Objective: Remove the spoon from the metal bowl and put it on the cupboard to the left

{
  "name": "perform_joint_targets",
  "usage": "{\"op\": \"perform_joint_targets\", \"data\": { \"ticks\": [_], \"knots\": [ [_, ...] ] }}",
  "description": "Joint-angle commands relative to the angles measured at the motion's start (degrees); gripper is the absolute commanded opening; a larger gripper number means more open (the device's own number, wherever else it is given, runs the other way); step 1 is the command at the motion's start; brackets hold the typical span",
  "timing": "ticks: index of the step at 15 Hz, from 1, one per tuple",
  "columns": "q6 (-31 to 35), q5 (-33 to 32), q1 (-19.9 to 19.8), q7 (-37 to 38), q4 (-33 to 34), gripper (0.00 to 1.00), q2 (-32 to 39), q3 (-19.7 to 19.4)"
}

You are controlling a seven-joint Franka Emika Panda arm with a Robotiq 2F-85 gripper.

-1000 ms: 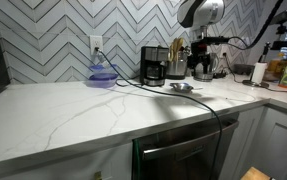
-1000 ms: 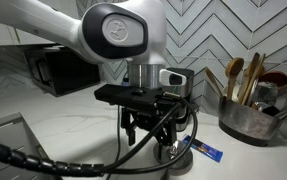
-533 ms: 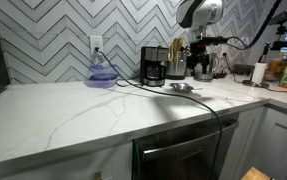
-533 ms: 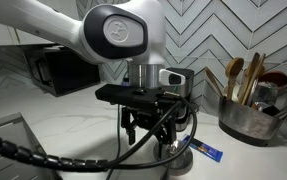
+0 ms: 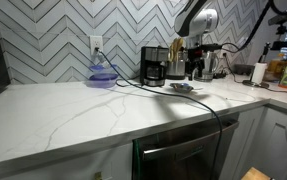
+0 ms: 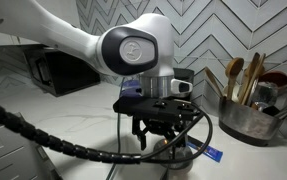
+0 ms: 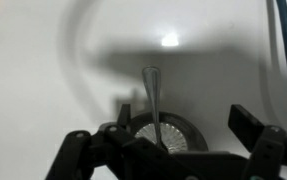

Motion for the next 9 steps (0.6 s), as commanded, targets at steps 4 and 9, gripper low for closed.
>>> {"op": "perform_joint_targets", "data": {
  "ticks": [4,9],
  "knots": [
    [3.3,6.1,-3.5,-6.5,2.8,0.70,4.9,1.0],
    [4.3,9.6,-4.8,-7.9,4.4,0.43,7.5,1.7]
  ]
}}
